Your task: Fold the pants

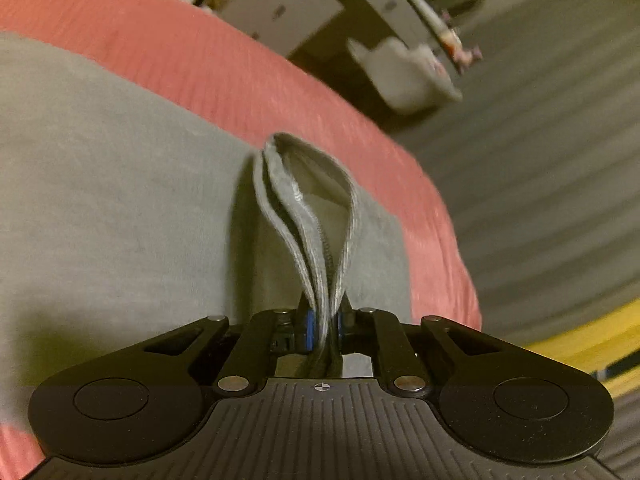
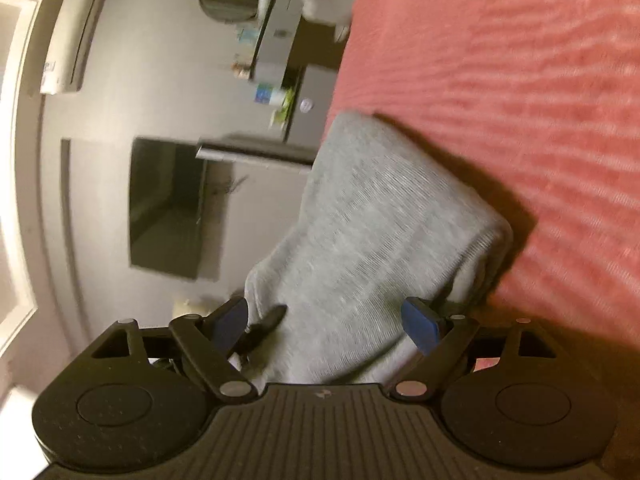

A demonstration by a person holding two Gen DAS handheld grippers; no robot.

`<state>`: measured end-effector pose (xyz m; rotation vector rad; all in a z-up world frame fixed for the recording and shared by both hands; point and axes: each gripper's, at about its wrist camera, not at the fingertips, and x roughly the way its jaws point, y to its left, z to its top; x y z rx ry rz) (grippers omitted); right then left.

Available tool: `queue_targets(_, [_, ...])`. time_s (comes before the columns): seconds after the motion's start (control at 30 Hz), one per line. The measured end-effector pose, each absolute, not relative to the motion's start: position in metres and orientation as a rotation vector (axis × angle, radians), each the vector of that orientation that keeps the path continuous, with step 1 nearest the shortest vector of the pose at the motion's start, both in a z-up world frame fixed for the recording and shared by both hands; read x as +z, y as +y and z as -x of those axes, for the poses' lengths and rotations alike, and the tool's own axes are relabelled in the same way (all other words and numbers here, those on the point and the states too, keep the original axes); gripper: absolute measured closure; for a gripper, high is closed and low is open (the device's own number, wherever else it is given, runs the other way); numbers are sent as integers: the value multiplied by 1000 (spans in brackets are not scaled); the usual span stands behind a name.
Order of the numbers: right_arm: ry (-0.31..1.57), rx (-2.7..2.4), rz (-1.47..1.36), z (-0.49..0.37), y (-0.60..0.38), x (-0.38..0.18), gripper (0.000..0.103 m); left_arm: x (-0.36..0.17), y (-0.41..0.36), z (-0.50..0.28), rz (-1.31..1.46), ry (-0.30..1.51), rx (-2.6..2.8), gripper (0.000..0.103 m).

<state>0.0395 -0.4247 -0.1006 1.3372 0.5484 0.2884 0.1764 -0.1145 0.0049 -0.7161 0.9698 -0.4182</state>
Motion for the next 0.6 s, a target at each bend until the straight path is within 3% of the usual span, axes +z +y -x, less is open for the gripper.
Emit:
queue_targets(0.07, [584,283,-1314,-41,-421,-99,13,-7,-103,-174,728,979,-370,88])
queue_targets(0.1, [598,277,-1306,-43,-420,-99,13,-11,-101,-172,710,998,-338,80])
queue_targets(0.17, [622,259,-1291,-47,-418,-100,13,-22,-96,-168,695,1024,-291,55])
queue_targets(0.23, [621,231,-1287,-46,-419,-100,13,-26,-93,-162,727,1021,-296,23])
queue_targets(0.3, [614,215,-1292,-43,-421,-100,13,-29,-91,-157,733,1020,-304,18])
queue_targets(0.6, [575,142,-1339,-29,-430,-99,13,-43,-111,-170,779,1128,-374,16])
